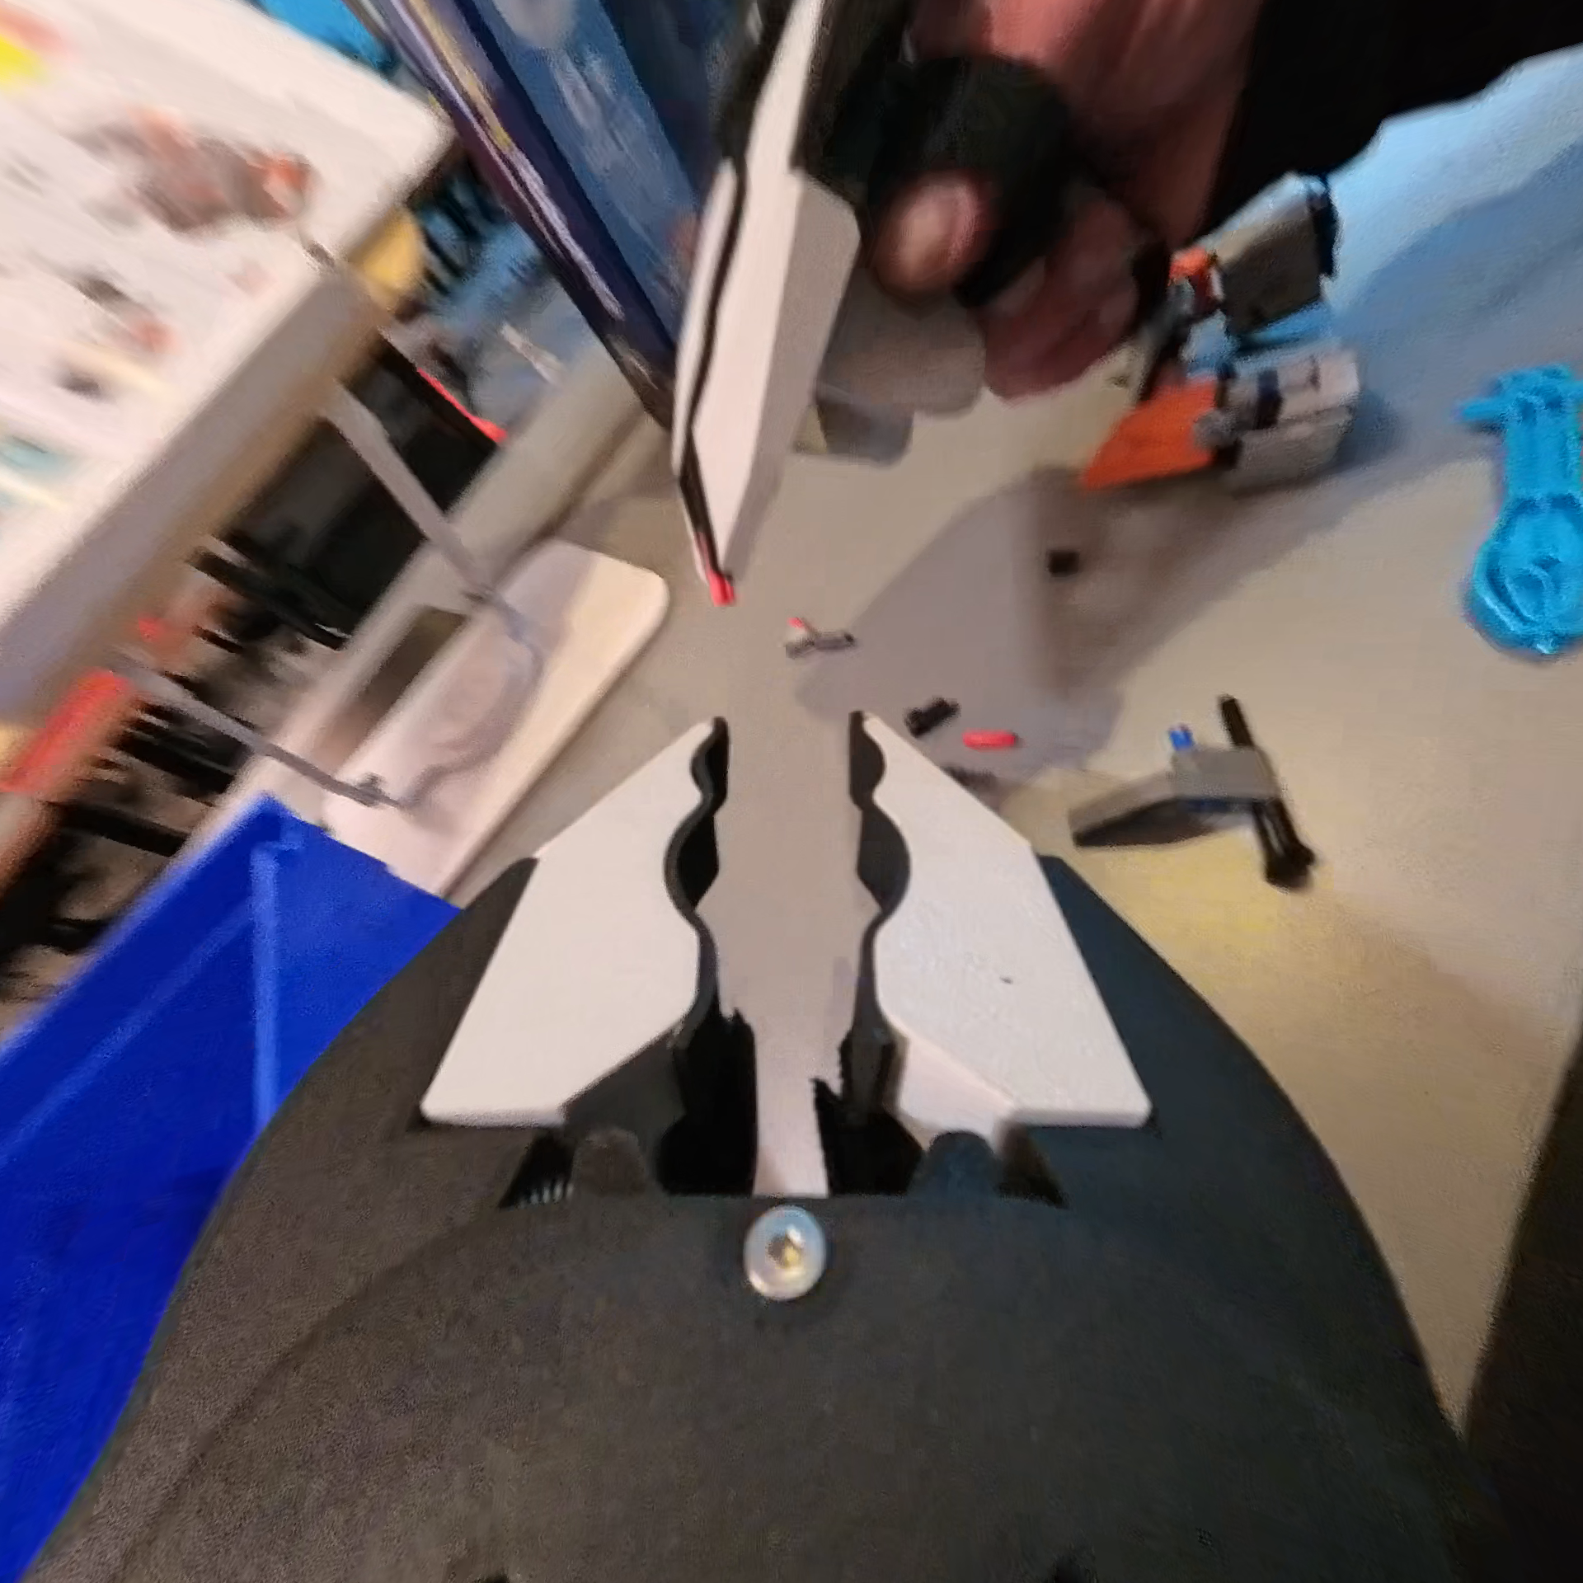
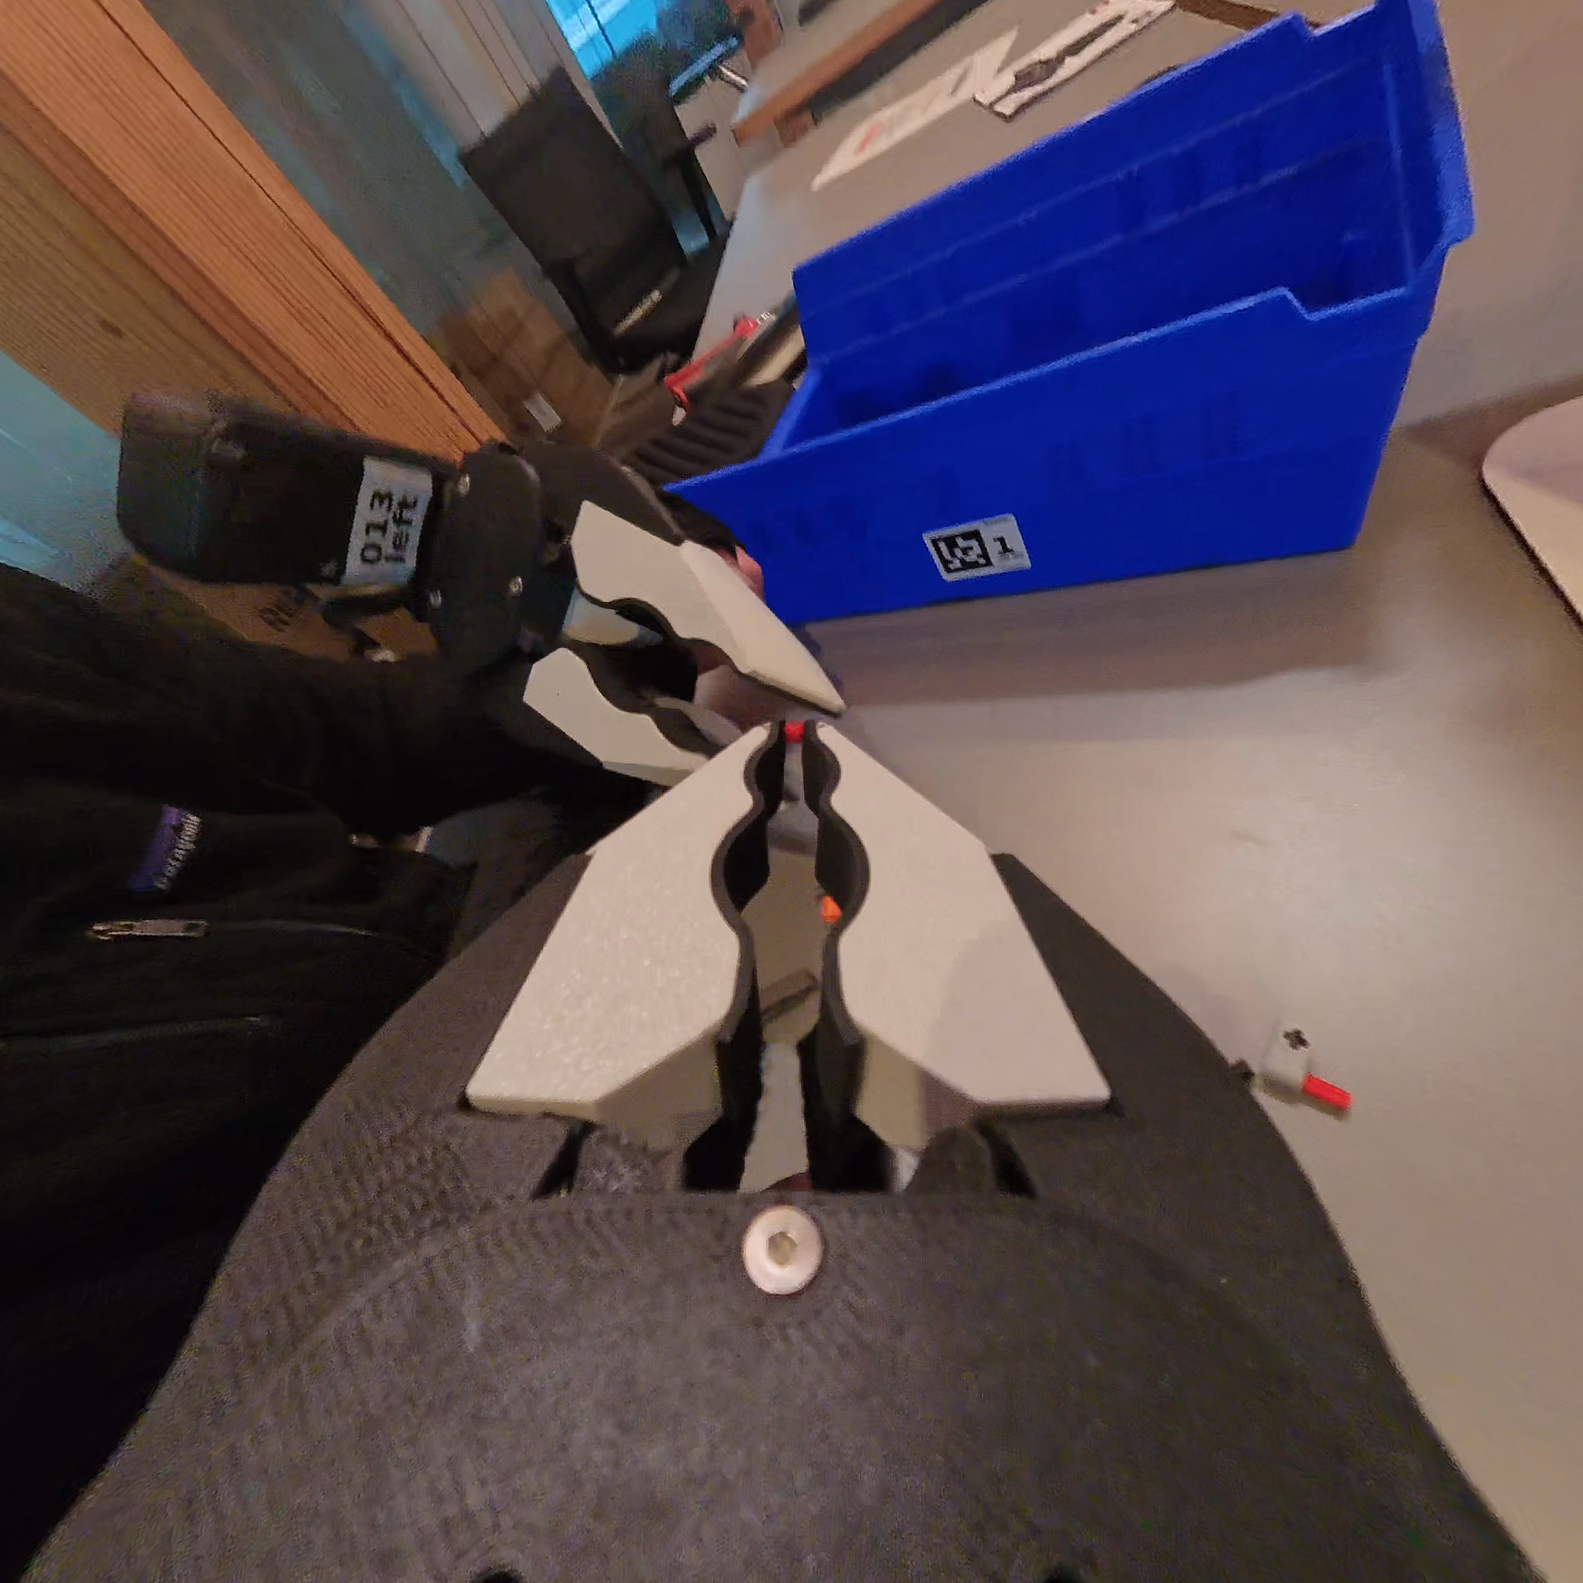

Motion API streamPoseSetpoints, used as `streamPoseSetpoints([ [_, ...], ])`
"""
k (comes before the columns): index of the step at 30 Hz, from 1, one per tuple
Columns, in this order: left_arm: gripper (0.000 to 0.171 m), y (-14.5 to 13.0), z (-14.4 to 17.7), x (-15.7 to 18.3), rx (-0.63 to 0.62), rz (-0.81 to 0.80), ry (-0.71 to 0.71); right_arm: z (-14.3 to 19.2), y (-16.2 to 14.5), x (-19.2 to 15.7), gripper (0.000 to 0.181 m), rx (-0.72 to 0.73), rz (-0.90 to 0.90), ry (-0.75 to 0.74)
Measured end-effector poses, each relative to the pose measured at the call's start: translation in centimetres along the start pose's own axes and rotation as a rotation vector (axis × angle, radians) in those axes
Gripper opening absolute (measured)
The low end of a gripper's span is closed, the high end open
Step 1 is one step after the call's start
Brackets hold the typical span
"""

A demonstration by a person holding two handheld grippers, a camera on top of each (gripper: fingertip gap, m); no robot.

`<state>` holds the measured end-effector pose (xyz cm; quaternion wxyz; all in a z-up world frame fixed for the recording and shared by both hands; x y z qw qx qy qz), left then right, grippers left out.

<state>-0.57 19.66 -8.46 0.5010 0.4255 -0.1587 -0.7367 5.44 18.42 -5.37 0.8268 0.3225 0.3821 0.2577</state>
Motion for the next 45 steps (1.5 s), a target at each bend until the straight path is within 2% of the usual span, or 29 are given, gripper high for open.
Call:
streamPoseSetpoints([
  [1, 0.033, -0.6, -0.4, 0.2, -0.023, 0.020, -0.045, -0.1, -0.3, 0.3, 0.001, -0.022, 0.006, -0.016],
  [3, 0.035, -1.3, -1.0, 1.4, -0.050, 0.034, -0.169, -0.4, -1.0, 0.9, 0.001, -0.079, 0.029, -0.064],
  [9, 0.038, -2.0, -3.7, 3.5, -0.170, -0.007, -0.294, -1.2, -2.5, 1.5, 0.001, -0.184, 0.064, -0.113],
  [12, 0.034, -2.5, -4.9, 4.0, -0.231, -0.038, -0.316, -1.4, -2.8, 1.6, 0.001, -0.203, 0.070, -0.118],
  [15, 0.026, -2.4, -5.4, 4.3, -0.240, -0.041, -0.337, -1.4, -3.2, 1.6, 0.001, -0.223, 0.080, -0.124],
  [17, 0.013, -2.5, -5.8, 4.3, -0.245, -0.036, -0.337, -1.5, -3.5, 1.6, 0.001, -0.238, 0.086, -0.130],
  [19, 0.012, -2.4, -6.0, 4.3, -0.232, -0.018, -0.345, -1.5, -3.8, 1.6, 0.001, -0.252, 0.096, -0.136],
  [22, 0.012, -2.5, -5.9, 3.7, -0.222, -0.021, -0.282, -1.6, -4.2, 1.5, 0.001, -0.284, 0.133, -0.154],
  [28, 0.012, -0.7, -4.2, 1.9, -0.108, -0.022, -0.113, -2.0, -4.4, 0.9, 0.001, -0.306, 0.279, -0.236],
  [34, 0.012, 0.1, -3.4, 1.6, -0.103, -0.095, 0.034, -1.9, -3.8, 0.7, 0.001, -0.282, 0.359, -0.315],
  [45, 0.011, 0.5, -2.7, 1.0, -0.094, -0.094, 0.097, -1.7, -3.1, 0.4, 0.001, -0.268, 0.481, -0.437],
])
Point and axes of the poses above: each gripper's, where its closed fingertips meet, z back along the fingers, y out of its top, x = y × z across the jaws, the point moved 3 cm from there along z, back along the fingers, and after that the axes turned 15 degrees about -x, right-handed, at the moved point
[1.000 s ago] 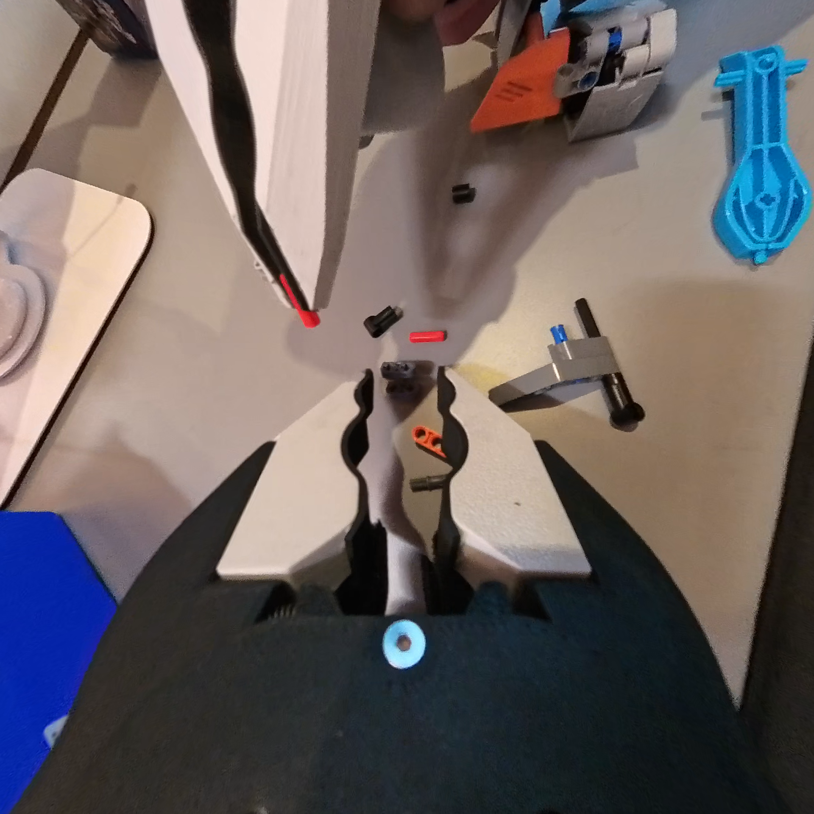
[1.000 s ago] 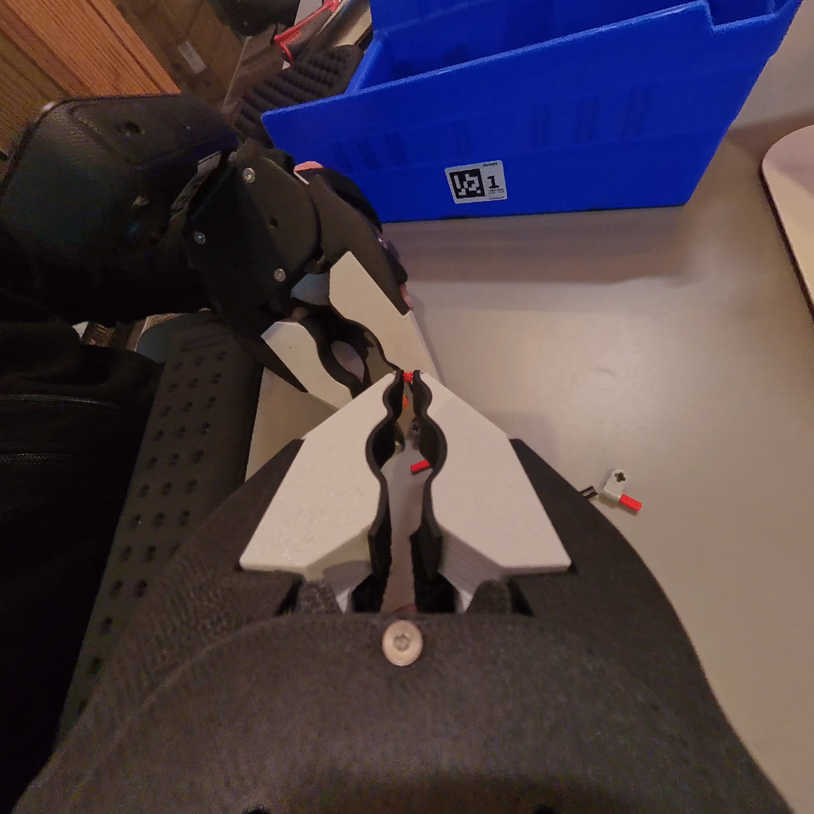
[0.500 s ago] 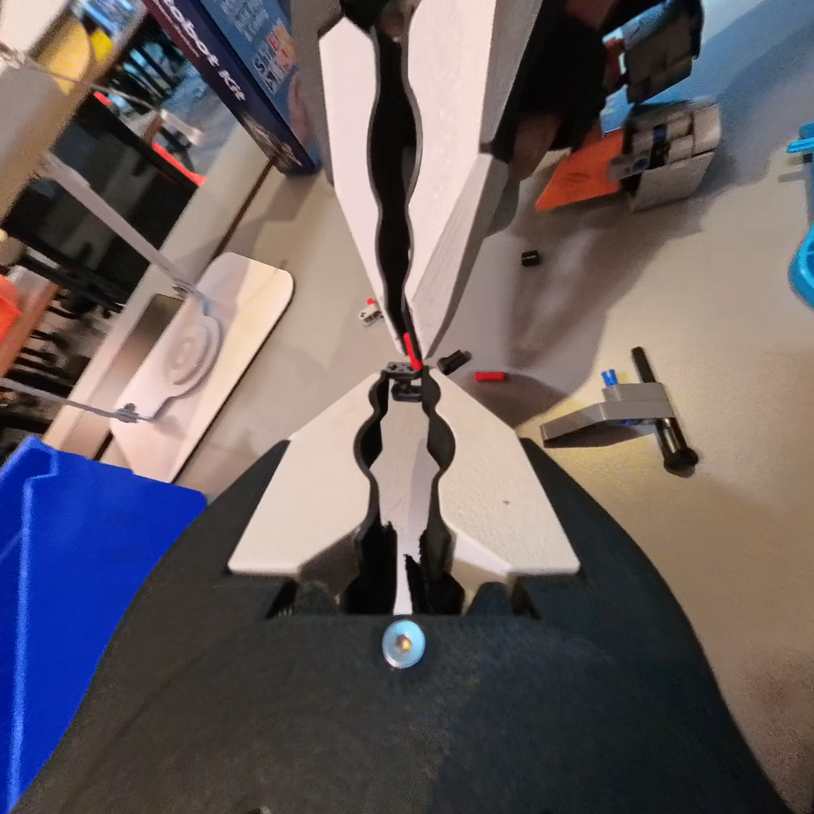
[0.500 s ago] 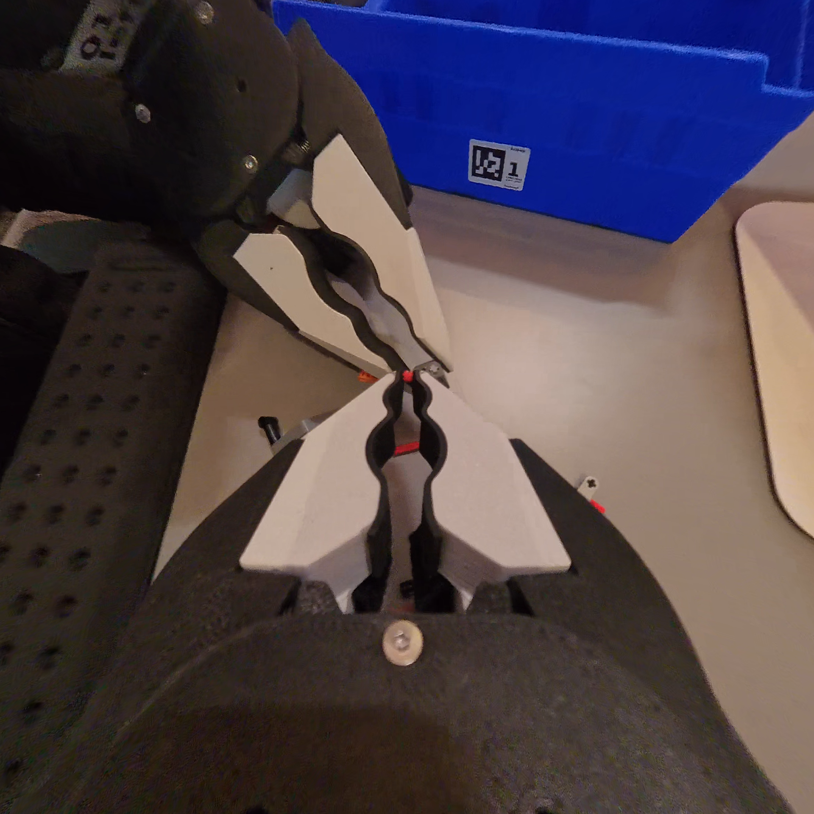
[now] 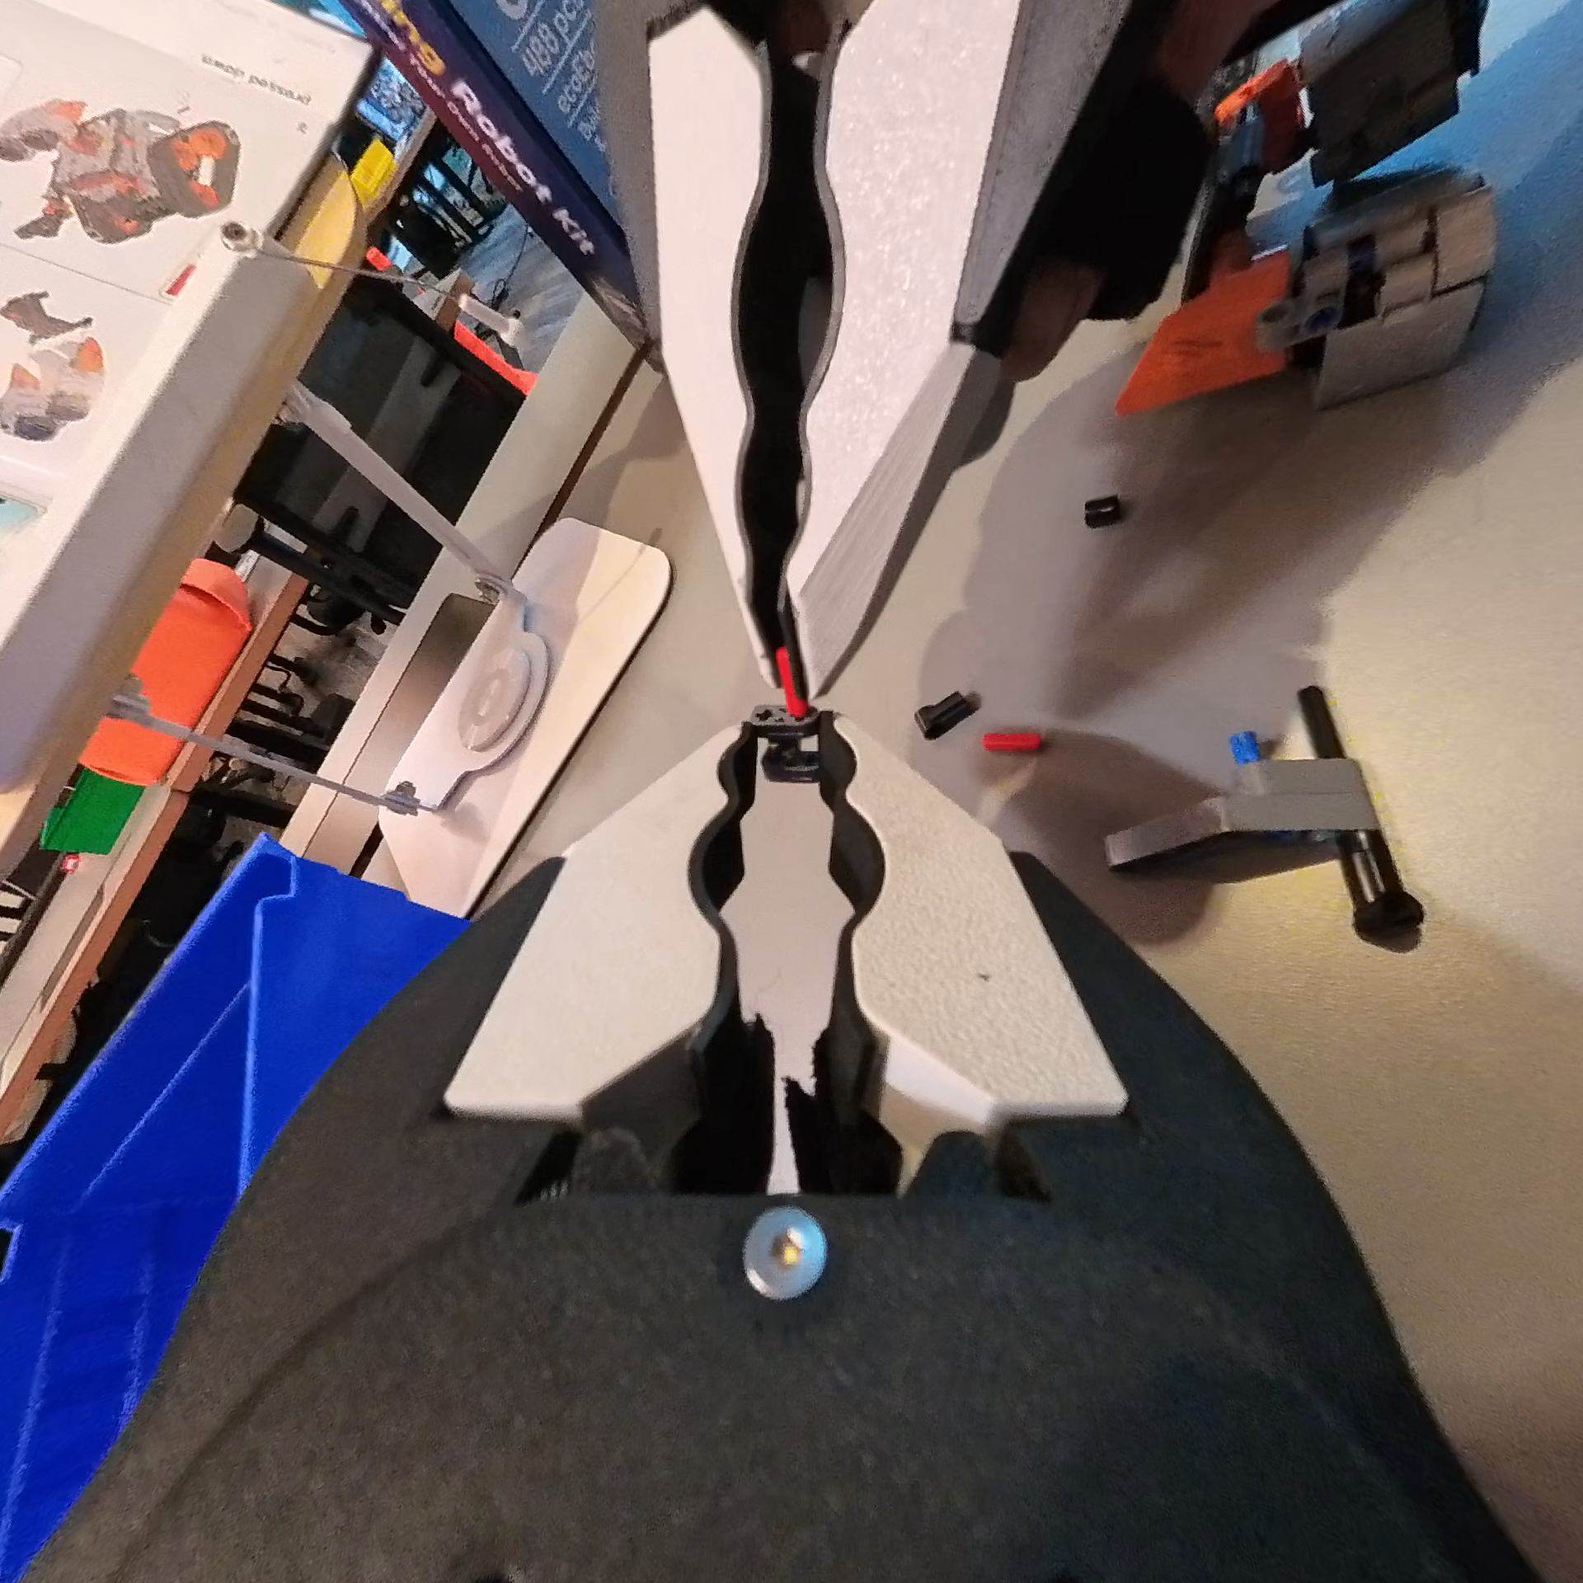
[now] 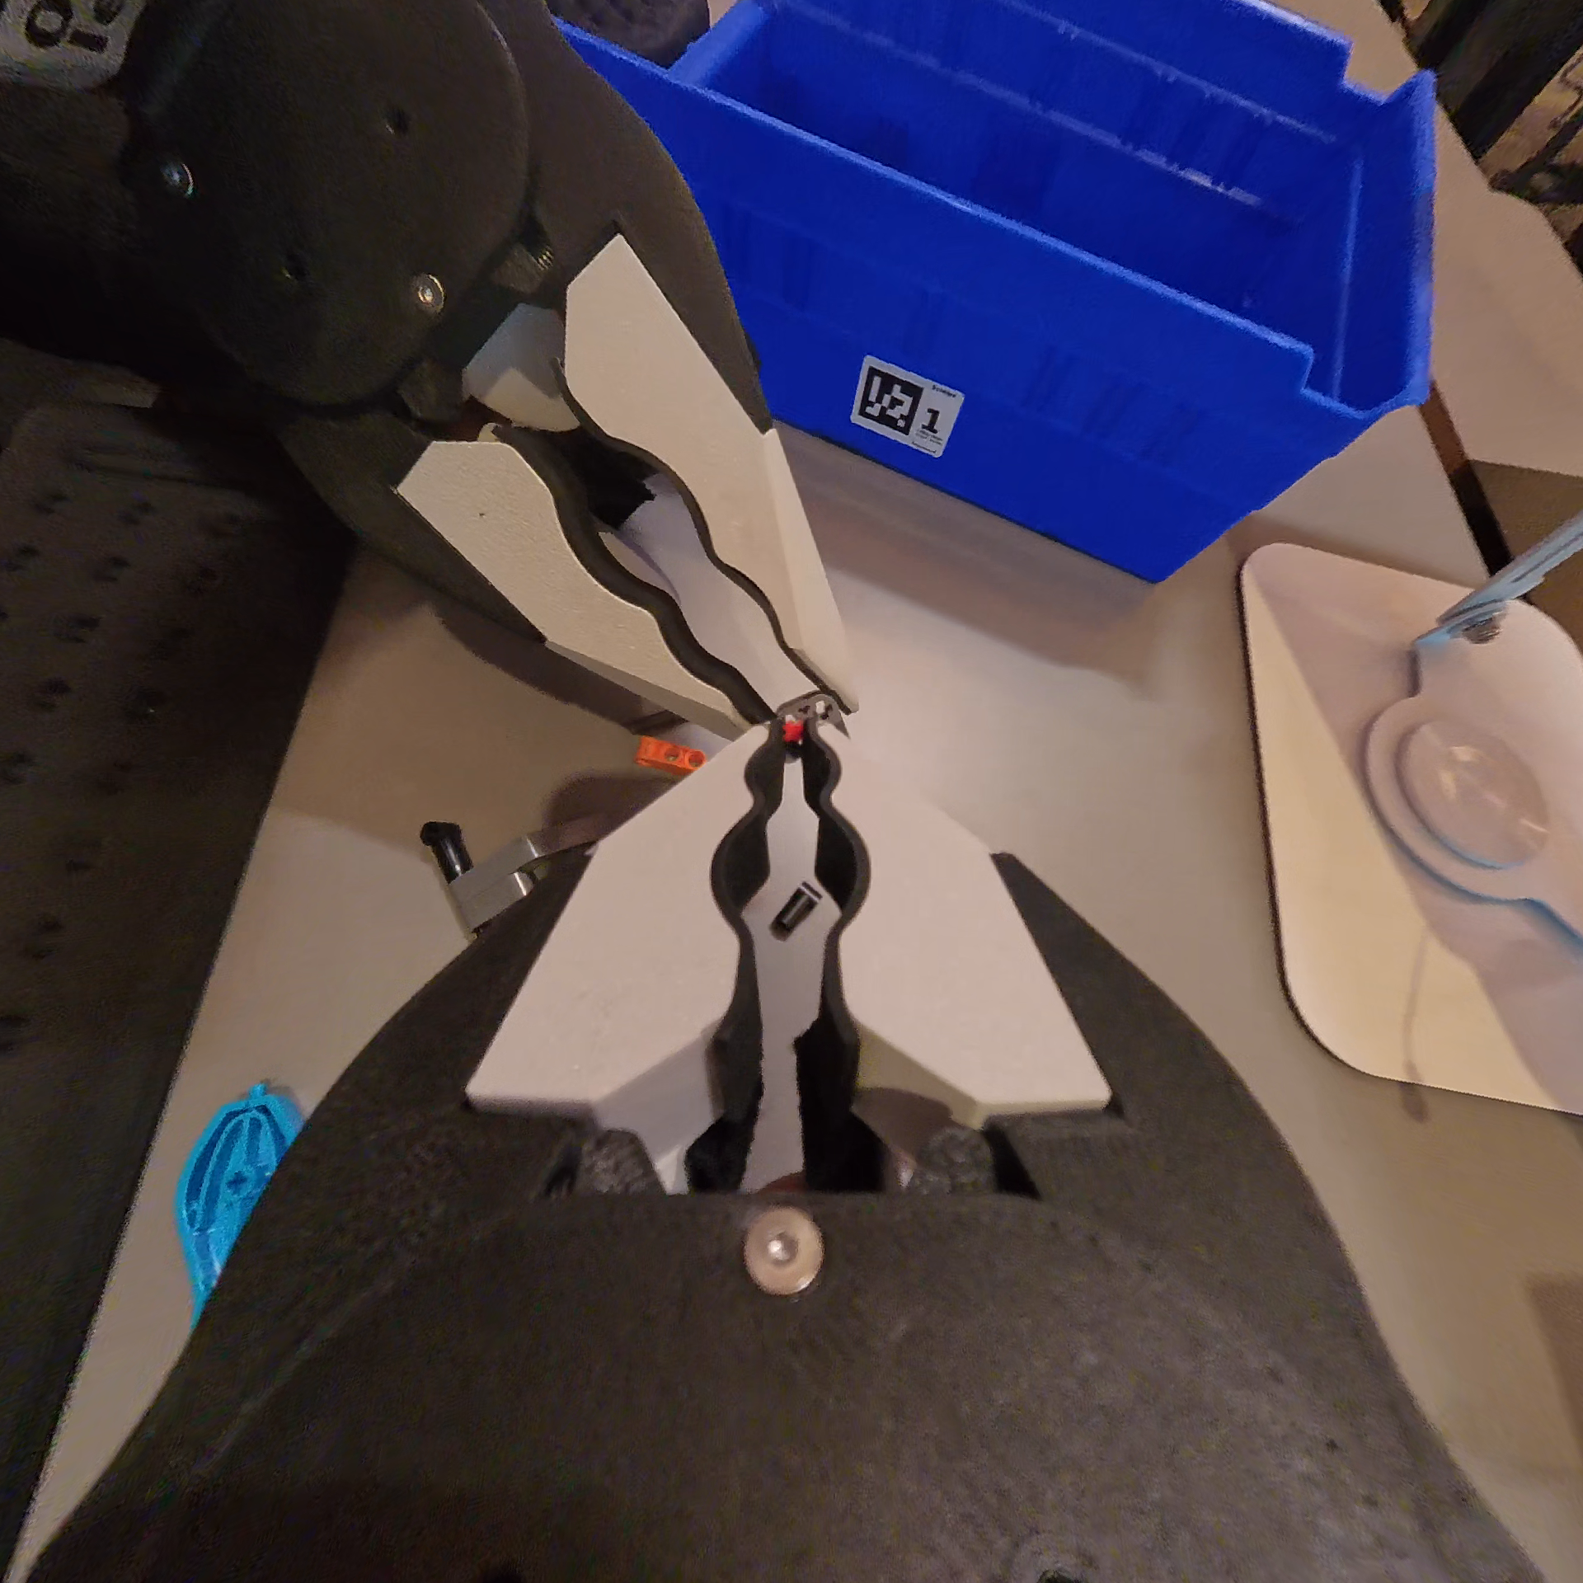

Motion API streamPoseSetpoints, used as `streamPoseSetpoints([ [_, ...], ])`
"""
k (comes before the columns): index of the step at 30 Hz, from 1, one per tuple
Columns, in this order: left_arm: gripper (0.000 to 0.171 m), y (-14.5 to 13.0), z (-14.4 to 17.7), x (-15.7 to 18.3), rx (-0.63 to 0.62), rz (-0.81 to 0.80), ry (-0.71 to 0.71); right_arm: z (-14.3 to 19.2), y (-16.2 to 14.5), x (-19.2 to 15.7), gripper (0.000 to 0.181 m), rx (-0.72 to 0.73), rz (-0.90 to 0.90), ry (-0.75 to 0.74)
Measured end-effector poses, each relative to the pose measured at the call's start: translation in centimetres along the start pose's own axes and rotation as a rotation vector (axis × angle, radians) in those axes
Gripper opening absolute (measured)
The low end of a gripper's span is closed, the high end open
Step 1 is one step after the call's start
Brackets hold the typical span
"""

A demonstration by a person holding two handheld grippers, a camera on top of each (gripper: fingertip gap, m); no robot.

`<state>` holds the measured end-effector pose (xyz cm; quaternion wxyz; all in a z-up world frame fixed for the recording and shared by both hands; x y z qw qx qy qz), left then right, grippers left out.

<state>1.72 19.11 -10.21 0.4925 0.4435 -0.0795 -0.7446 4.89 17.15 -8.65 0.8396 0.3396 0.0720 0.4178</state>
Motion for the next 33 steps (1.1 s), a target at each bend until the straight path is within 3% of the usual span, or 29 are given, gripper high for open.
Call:
streamPoseSetpoints([
  [8, 0.011, 0.1, -0.1, 0.1, -0.018, -0.013, 0.011, 0.0, 0.0, -0.2, 0.001, -0.022, 0.069, -0.070],
  [20, 0.011, 0.1, -0.1, 1.3, -0.037, -0.117, -0.079, -0.2, -0.9, -1.5, 0.001, -0.102, 0.386, -0.162],
  [28, 0.011, 0.6, 0.7, -0.5, -0.028, -0.086, 0.077, 0.7, 0.5, -0.2, 0.001, 0.021, 0.036, -0.034],
  [33, 0.011, 0.8, 1.0, -1.7, -0.051, -0.070, 0.163, 1.1, 1.4, 0.5, 0.001, 0.085, -0.129, -0.039],
])
Point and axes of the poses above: each gripper's, where its closed fingertips meet, z back along the fingers, y out of its top, x = y × z across the jaws, the point moved 3 cm from there along z, back along the fingers, and after that the axes turned 15 degrees about -x, right-handed, at the moved point
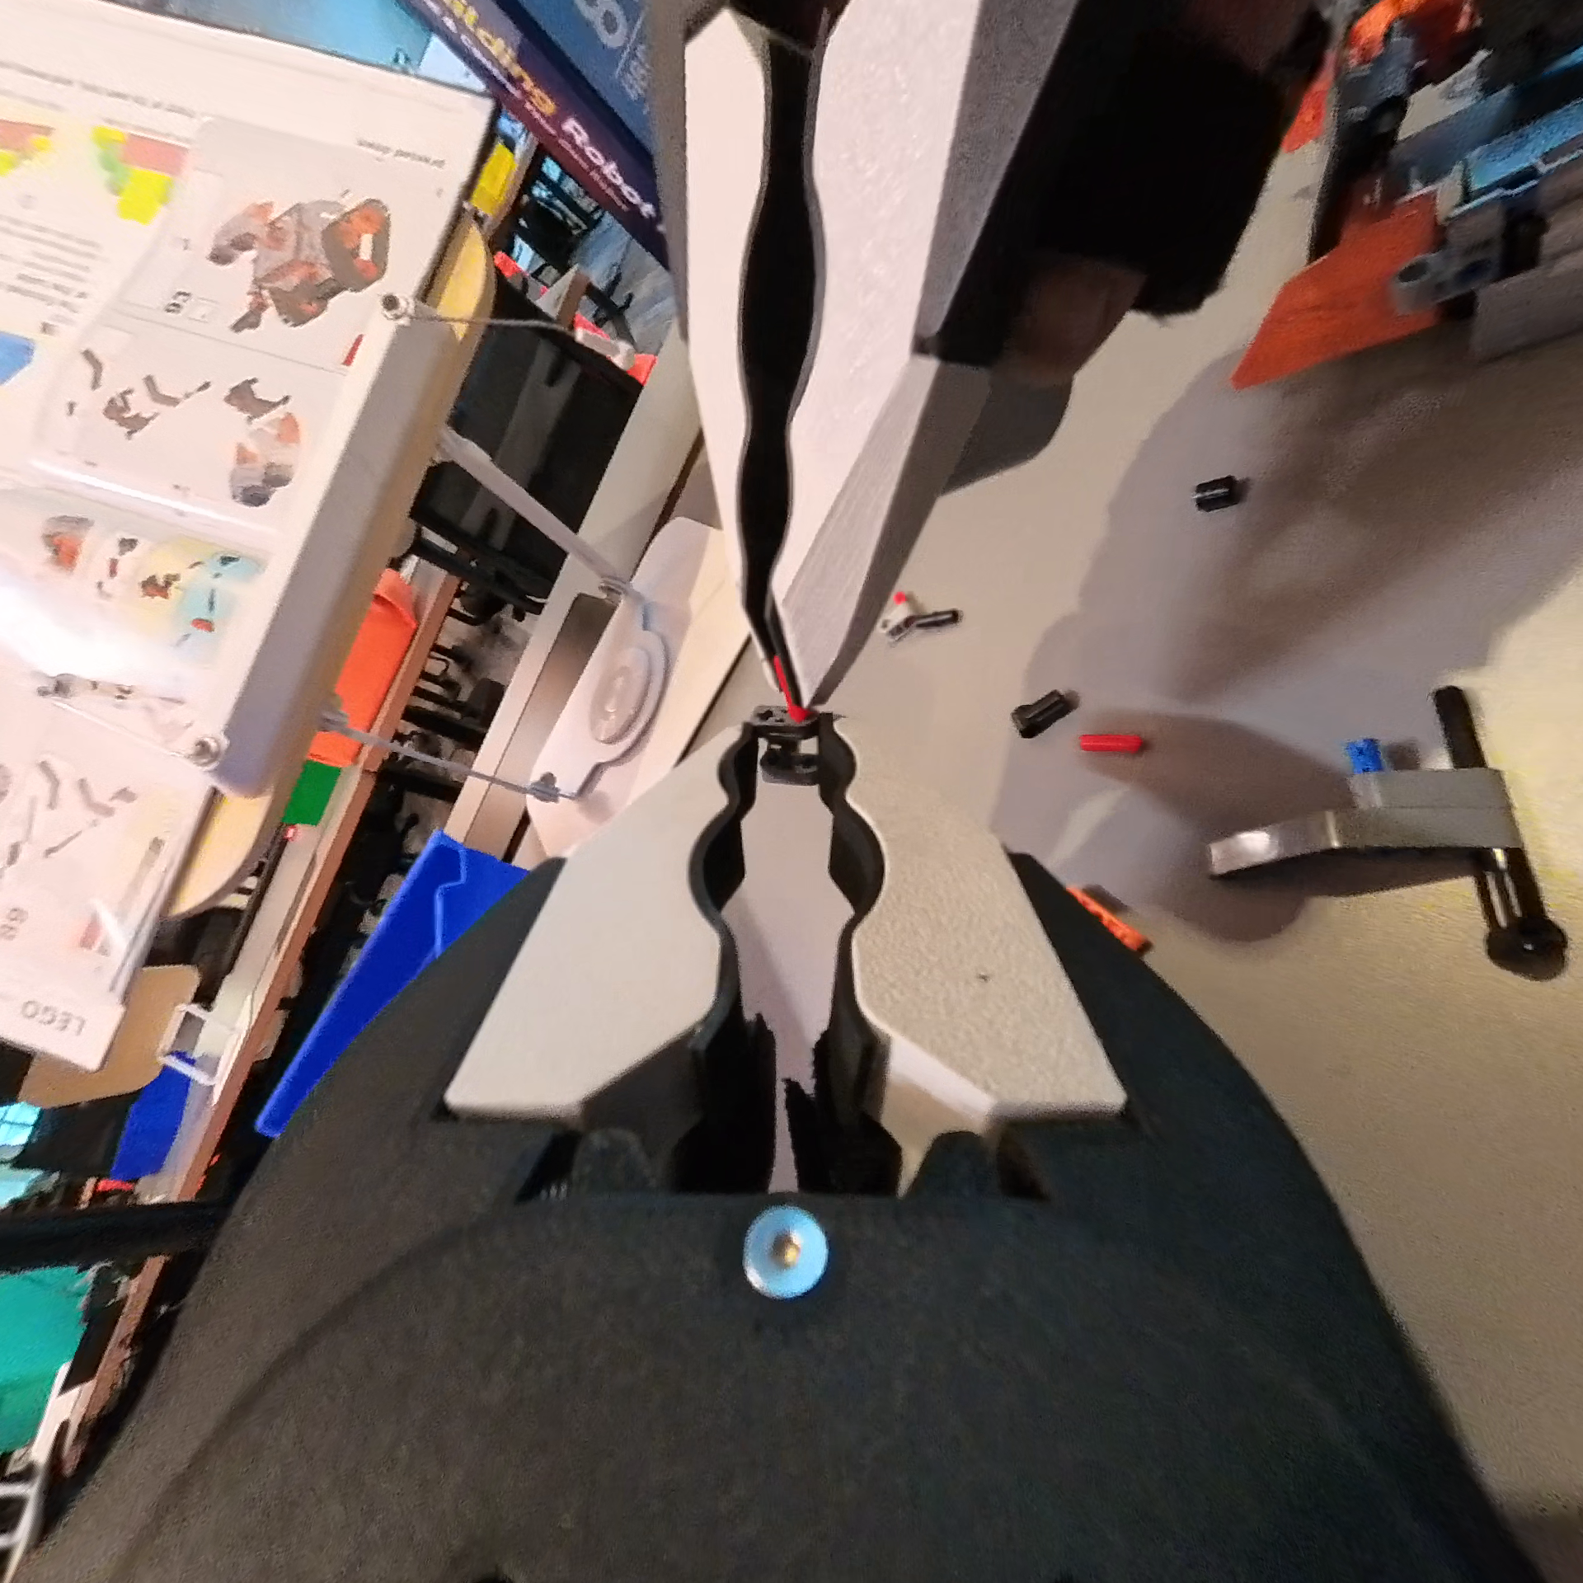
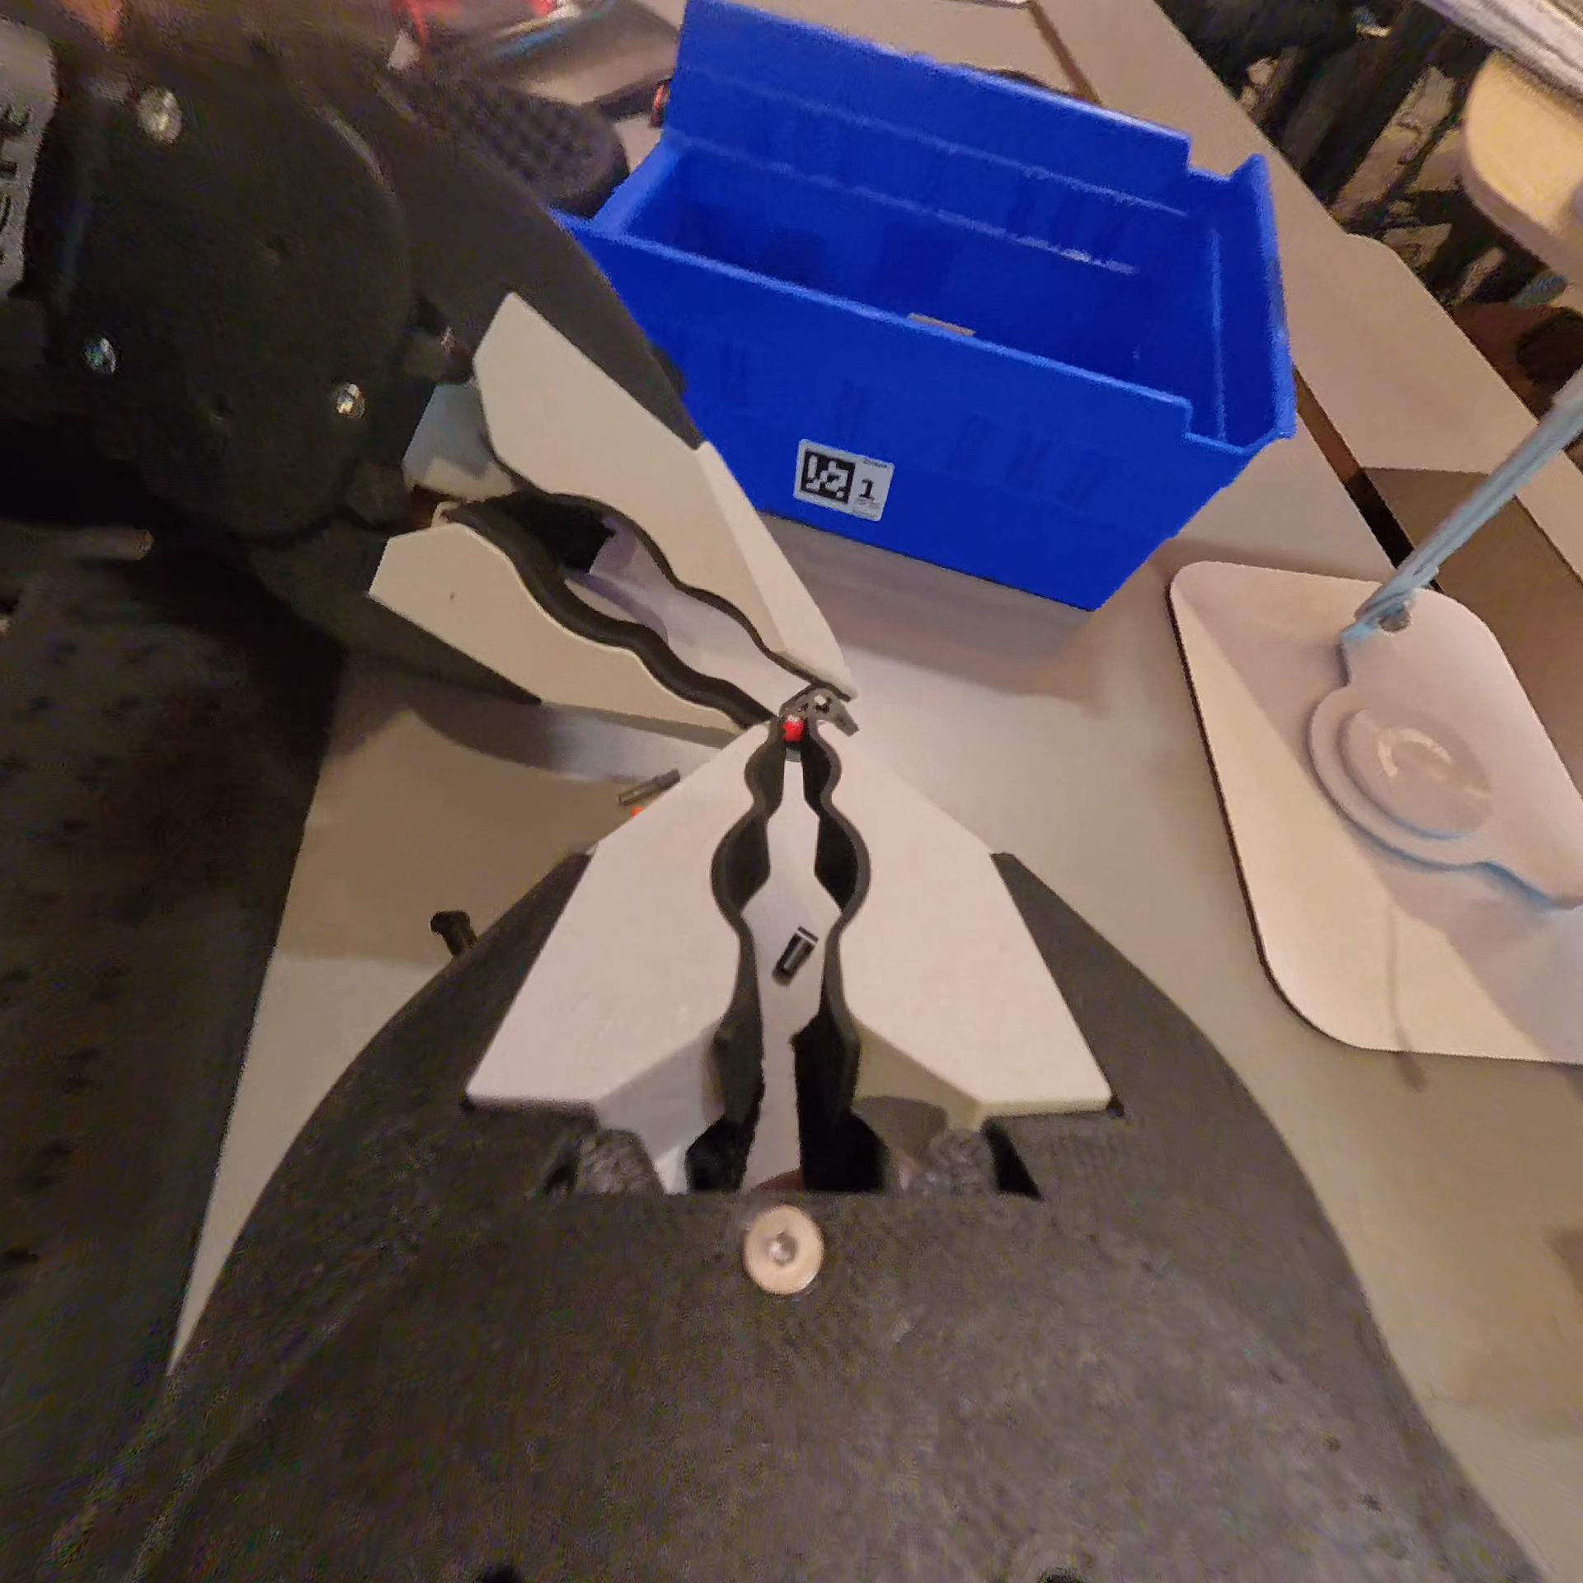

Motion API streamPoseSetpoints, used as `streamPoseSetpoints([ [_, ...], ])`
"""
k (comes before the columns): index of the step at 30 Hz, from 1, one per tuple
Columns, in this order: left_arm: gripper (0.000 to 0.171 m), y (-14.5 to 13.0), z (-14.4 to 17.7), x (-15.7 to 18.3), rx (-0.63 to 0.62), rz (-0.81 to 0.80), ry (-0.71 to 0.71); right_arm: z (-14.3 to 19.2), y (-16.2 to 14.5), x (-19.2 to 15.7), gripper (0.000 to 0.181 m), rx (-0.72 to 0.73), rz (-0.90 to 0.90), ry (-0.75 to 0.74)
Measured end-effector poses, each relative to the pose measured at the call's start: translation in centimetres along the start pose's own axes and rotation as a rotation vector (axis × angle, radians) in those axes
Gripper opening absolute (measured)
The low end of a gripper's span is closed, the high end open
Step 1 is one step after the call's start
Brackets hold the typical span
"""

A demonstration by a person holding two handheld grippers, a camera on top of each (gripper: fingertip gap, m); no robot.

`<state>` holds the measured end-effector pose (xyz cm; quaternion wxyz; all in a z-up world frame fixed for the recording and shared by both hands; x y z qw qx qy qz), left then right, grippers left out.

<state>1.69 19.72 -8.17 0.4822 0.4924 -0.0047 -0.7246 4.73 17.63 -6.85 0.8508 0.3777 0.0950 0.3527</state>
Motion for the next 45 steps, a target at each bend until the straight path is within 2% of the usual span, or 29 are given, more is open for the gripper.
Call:
streamPoseSetpoints([
  [6, 0.010, 0.5, 0.2, -1.1, -0.037, 0.005, 0.089, 0.5, 0.8, 0.5, 0.001, 0.066, -0.146, -0.010],
  [12, 0.010, 0.8, 0.1, -1.4, -0.065, 0.017, 0.121, 0.6, 1.0, 0.7, 0.001, 0.034, -0.109, -0.121],
  [19, 0.010, 0.8, -0.2, -1.5, -0.098, 0.010, 0.155, 0.5, 0.9, 1.0, 0.001, 0.054, -0.157, -0.129],
  [38, 0.008, 0.6, -1.5, -0.1, -0.161, -0.049, 0.133, -0.6, -0.3, 0.8, 0.001, -0.191, 0.146, -0.322],
  [40, 0.008, 0.3, -1.8, 0.3, -0.180, -0.063, 0.117, -0.9, -0.7, 0.7, 0.001, -0.233, 0.167, -0.316],
  [45, 0.008, -0.1, -2.5, 0.8, -0.204, -0.059, 0.083, -1.7, -1.4, 1.0, 0.001, -0.226, 0.111, -0.250],
])
Point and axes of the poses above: each gripper's, where its closed fingertips meet, z back along the fingers, y out of its top, x = y × z across the jaws, the point moved 3 cm from there along z, back along the fingers, and after that the axes turned 15 degrees about -x, right-handed, at the moved point
